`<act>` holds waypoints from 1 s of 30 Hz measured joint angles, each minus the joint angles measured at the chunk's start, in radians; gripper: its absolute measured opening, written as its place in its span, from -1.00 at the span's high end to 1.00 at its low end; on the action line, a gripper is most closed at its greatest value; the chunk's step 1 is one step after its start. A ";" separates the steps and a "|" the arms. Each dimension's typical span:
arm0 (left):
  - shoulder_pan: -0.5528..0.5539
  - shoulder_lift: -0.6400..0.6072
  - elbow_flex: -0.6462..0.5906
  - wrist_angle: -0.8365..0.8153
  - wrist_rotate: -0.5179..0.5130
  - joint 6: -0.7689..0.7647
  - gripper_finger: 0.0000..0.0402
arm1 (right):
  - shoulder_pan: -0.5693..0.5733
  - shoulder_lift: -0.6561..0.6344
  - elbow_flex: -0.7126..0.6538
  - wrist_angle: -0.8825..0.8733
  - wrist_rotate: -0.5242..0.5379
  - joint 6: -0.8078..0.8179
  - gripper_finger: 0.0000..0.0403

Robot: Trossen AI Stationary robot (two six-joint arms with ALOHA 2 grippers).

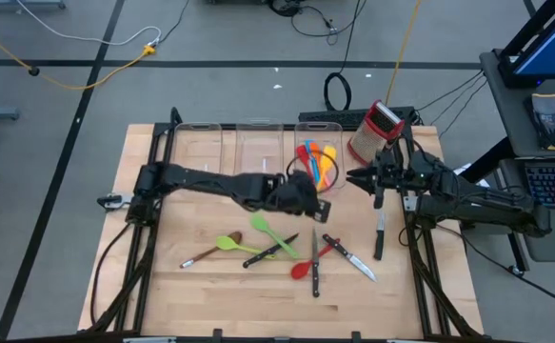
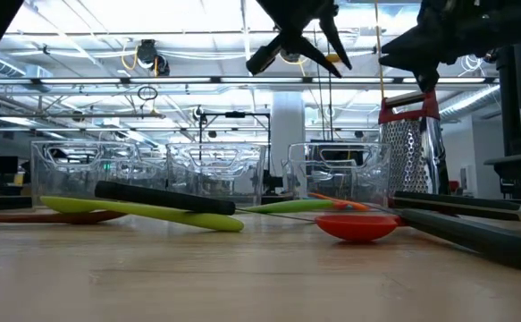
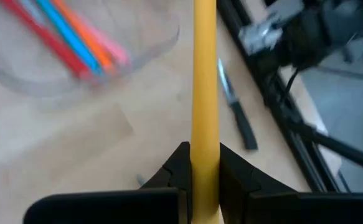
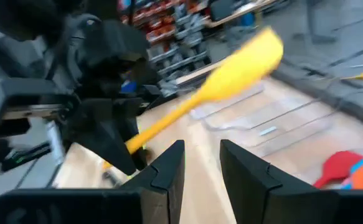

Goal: Pick & Place Kitchen Items
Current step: Put the yellow spatula into the right transparent bin

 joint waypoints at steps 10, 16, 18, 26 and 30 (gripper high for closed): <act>0.090 -0.011 0.000 0.176 0.015 0.272 0.83 | 0.000 0.115 0.000 0.284 0.029 0.008 0.31; 0.117 -0.011 0.000 0.177 0.020 0.332 0.83 | -0.008 0.198 0.000 0.374 0.033 0.008 0.09; 0.123 -0.011 0.000 0.178 0.024 0.344 0.83 | -0.015 0.220 0.000 0.400 0.033 0.008 0.01; 0.132 -0.011 0.000 0.208 0.038 0.389 0.90 | -0.067 0.266 0.000 0.436 0.052 0.049 -0.28; 0.132 -0.011 0.000 0.241 0.047 0.404 0.91 | -0.089 0.282 0.000 0.454 0.049 0.097 -0.36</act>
